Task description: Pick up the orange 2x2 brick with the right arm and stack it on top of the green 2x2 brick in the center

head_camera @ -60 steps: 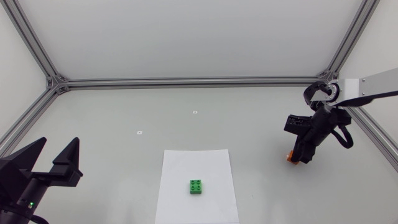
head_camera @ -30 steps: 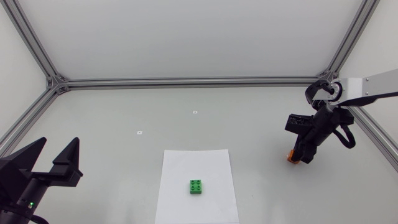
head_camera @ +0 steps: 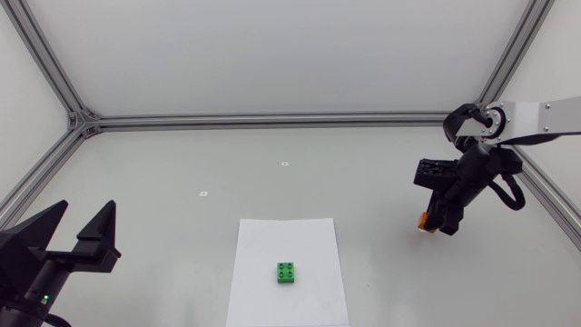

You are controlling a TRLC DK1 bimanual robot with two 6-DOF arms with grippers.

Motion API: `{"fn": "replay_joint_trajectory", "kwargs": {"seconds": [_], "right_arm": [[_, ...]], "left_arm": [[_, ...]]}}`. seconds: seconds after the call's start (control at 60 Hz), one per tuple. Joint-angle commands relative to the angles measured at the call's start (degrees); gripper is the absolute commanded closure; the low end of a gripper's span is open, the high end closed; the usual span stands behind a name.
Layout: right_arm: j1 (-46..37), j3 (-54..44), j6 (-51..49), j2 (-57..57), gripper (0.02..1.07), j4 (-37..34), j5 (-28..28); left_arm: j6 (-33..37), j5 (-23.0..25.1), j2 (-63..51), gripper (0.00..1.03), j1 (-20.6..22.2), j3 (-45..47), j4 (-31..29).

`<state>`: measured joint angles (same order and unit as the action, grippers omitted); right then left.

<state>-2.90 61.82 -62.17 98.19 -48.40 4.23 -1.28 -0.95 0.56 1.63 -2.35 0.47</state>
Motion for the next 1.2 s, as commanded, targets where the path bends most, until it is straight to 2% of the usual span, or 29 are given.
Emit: {"fn": "replay_joint_trajectory", "kwargs": {"seconds": [0.0,0.167,0.367,0.65,0.867,1.183], "right_arm": [[3.6,1.1,0.3,-4.4,1.01,-2.5,0.0],[12.9,1.2,4.5,-10.0,1.01,-6.4,0.1],[26.4,0.7,12.3,-13.4,1.01,-7.9,-0.1],[44.0,3.6,23.2,-10.3,1.01,-7.3,-1.1],[51.1,5.4,25.9,-4.9,1.01,-4.0,-1.3],[54.8,7.0,24.4,2.2,1.01,0.2,-1.8]], "left_arm": [[0.3,0.2,0.3,0.04,0.0,2.3,-0.6],[0.3,0.2,0.3,0.04,0.0,2.3,-0.6],[0.3,0.2,0.3,0.04,0.0,2.3,-0.6],[0.3,0.2,0.3,0.04,0.0,2.3,-0.6],[0.3,0.2,0.3,0.04,0.0,2.3,-0.6],[0.3,0.2,0.3,0.04,0.0,2.3,-0.6]]}}
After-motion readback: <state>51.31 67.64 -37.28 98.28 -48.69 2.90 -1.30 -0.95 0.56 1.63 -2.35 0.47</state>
